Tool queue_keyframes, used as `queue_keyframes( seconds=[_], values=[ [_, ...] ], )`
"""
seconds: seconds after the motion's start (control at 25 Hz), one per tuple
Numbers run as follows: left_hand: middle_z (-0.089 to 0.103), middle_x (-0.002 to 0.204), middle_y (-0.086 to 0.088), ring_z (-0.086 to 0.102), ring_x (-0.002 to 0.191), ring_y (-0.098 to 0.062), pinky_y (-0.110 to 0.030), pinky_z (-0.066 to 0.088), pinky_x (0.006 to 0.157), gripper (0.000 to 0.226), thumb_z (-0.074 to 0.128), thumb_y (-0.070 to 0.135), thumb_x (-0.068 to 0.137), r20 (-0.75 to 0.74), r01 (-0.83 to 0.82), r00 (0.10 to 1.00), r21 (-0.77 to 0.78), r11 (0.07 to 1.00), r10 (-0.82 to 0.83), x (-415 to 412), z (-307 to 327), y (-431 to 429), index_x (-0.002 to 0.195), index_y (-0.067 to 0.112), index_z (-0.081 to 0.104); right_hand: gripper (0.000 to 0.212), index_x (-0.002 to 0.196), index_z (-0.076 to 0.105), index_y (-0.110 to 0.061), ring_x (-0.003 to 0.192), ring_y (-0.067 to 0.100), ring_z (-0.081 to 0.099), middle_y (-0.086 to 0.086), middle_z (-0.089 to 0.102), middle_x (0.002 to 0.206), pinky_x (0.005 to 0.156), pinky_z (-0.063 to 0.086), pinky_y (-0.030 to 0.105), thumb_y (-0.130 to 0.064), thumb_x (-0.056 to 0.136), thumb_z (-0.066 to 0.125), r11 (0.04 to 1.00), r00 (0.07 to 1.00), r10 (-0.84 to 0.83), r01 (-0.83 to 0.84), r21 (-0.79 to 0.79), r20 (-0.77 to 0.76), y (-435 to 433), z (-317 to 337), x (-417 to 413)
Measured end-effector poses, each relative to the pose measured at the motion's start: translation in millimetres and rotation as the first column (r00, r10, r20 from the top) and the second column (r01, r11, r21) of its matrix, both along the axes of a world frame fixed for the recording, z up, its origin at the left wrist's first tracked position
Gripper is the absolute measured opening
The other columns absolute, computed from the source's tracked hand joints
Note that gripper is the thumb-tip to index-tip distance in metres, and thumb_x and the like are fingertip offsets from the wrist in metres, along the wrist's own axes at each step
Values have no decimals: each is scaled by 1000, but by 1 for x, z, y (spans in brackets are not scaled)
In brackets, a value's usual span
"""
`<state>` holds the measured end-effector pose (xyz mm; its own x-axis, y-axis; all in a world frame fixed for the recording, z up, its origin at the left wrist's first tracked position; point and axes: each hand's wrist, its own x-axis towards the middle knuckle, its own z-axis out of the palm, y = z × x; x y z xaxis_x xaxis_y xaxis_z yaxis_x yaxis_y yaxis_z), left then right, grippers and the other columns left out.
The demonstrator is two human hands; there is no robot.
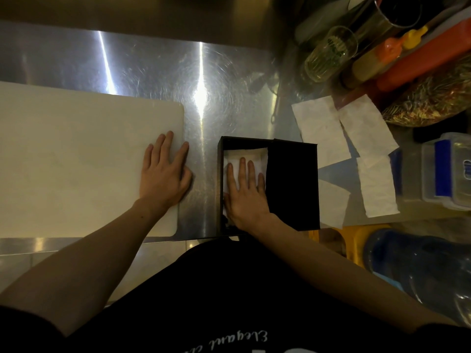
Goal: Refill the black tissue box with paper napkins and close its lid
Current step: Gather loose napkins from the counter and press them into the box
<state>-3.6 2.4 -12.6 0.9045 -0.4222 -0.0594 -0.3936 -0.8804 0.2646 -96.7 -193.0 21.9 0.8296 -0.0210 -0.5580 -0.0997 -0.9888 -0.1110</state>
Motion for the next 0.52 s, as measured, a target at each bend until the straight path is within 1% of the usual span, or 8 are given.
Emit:
queue_keyframes(
  seconds=[0.16,0.24,0.32,0.4,0.44,0.52],
  values=[
    [24,160,-19,17,149,-35,-49,11,121,58,47,35,94,1,-4,1000,7,1000,4,1,0,0,149,20,38,68,151,-17,-19,145,34,-24,17,-23,158,117,-11,52,-48,101,19,998,1000,-26,26,51,-1,-2,-3,-2],
    [23,160,-20,17,149,-36,-49,11,121,58,47,36,94,-10,-2,1000,2,1000,2,0,0,0,149,20,37,67,153,-9,-16,146,33,-18,18,-17,159,119,-5,53,-45,102,22,995,998,-56,52,91,41,-2,0,-2],
    [23,160,-20,17,149,-36,-49,12,121,58,45,36,94,-10,0,1000,-6,1000,0,0,1,0,149,19,37,64,154,2,-10,149,31,-8,19,-5,161,120,5,51,-38,103,28,990,985,-69,49,131,157,-3,12,0],
    [23,159,-21,17,149,-37,-49,12,120,59,44,36,93,-8,0,1000,-9,1000,0,0,1,1,149,19,38,60,152,15,-6,149,29,5,18,9,161,121,11,44,-31,102,36,976,945,-107,40,216,308,-10,30,4],
    [24,159,-21,17,148,-37,-49,12,120,59,44,36,93,-4,-2,1000,-11,1000,2,0,2,0,148,19,38,58,150,23,-5,147,28,15,18,20,158,120,16,41,-29,100,42,964,907,-148,42,264,394,-18,40,8],
    [25,158,-22,19,148,-38,-50,12,120,59,43,36,92,5,-3,1000,-13,1000,3,0,1,0,148,18,39,50,142,40,-6,136,26,37,16,43,146,115,30,36,-25,97,50,937,789,-269,83,338,553,-41,54,19]
  ],
)
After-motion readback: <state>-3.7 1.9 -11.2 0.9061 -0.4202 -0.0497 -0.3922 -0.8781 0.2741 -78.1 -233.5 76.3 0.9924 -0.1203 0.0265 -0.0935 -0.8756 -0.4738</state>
